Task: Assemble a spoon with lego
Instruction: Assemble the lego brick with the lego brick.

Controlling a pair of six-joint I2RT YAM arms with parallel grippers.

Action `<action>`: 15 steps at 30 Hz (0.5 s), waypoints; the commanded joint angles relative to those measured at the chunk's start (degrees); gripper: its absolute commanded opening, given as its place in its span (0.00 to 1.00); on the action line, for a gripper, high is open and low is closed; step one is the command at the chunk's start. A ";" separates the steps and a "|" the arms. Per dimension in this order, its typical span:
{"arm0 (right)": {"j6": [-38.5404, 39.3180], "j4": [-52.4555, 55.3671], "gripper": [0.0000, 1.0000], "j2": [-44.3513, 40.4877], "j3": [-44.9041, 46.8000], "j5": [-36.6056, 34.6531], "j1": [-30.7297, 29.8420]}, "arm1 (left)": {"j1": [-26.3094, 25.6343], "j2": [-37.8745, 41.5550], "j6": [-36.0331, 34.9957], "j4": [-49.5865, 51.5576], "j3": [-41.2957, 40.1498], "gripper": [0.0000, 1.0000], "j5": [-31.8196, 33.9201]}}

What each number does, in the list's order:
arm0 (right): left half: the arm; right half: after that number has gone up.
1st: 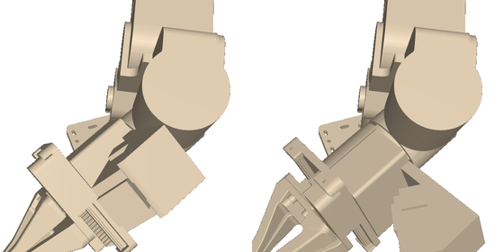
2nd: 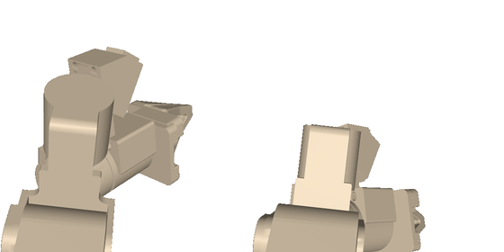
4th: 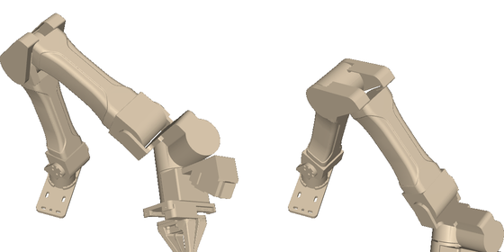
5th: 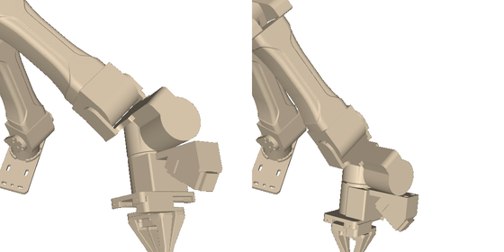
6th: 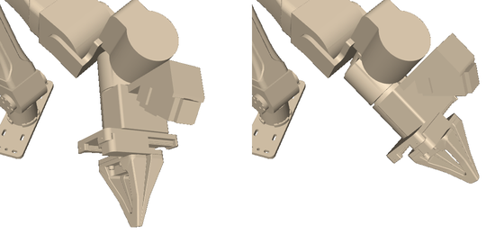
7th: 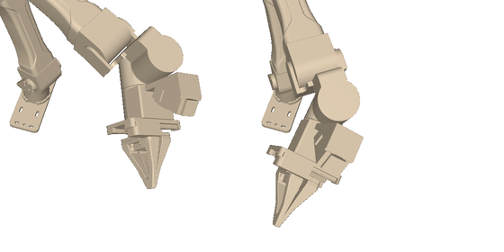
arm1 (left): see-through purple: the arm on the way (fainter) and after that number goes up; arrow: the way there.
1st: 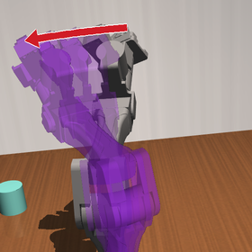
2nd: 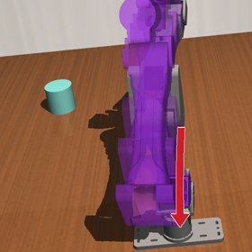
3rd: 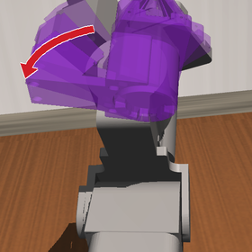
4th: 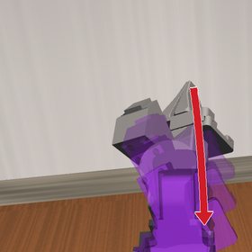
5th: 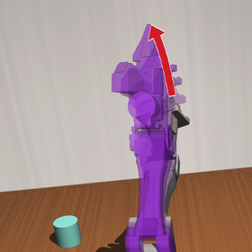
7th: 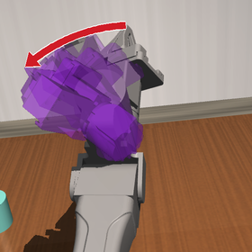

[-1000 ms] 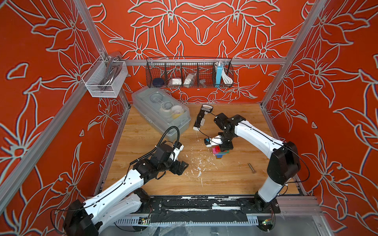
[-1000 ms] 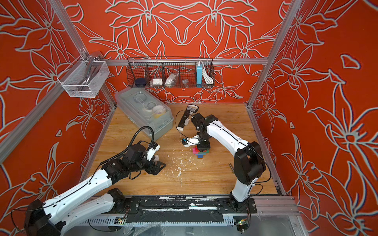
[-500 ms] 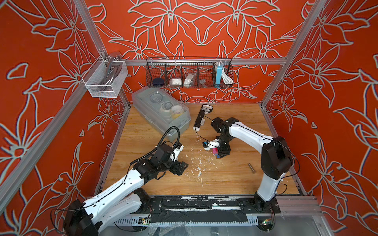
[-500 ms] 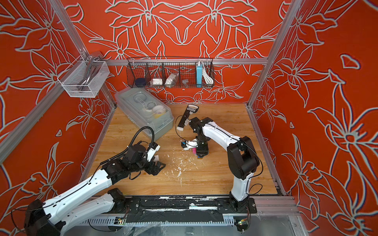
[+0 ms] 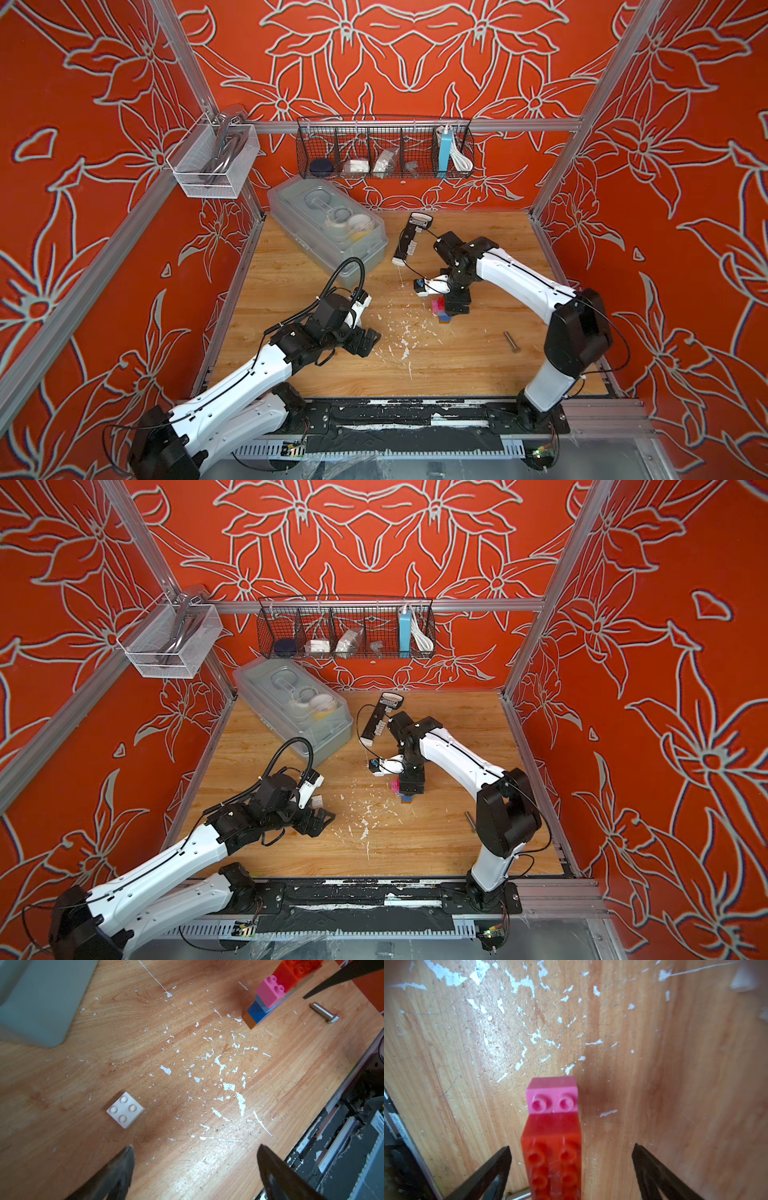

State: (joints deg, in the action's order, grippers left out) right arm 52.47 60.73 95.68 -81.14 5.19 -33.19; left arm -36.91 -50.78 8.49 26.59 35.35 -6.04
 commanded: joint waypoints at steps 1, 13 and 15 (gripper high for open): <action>-2.52 -2.20 0.96 -4.67 1.13 -2.26 0.07 | -0.38 -1.55 1.89 3.75 2.62 0.93 3.30; -31.42 -9.63 1.00 -21.30 -0.24 -5.10 0.05 | 7.71 -16.27 7.68 10.35 6.86 0.94 3.51; -34.93 -8.18 1.00 -22.84 -2.37 -6.85 0.05 | 8.36 -19.46 7.21 10.24 8.05 0.94 4.33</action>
State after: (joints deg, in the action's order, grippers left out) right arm 28.40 53.39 75.16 -80.73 1.48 -33.17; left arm -29.28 -67.81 15.16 35.31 41.10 -2.26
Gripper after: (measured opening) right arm 0.997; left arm 0.940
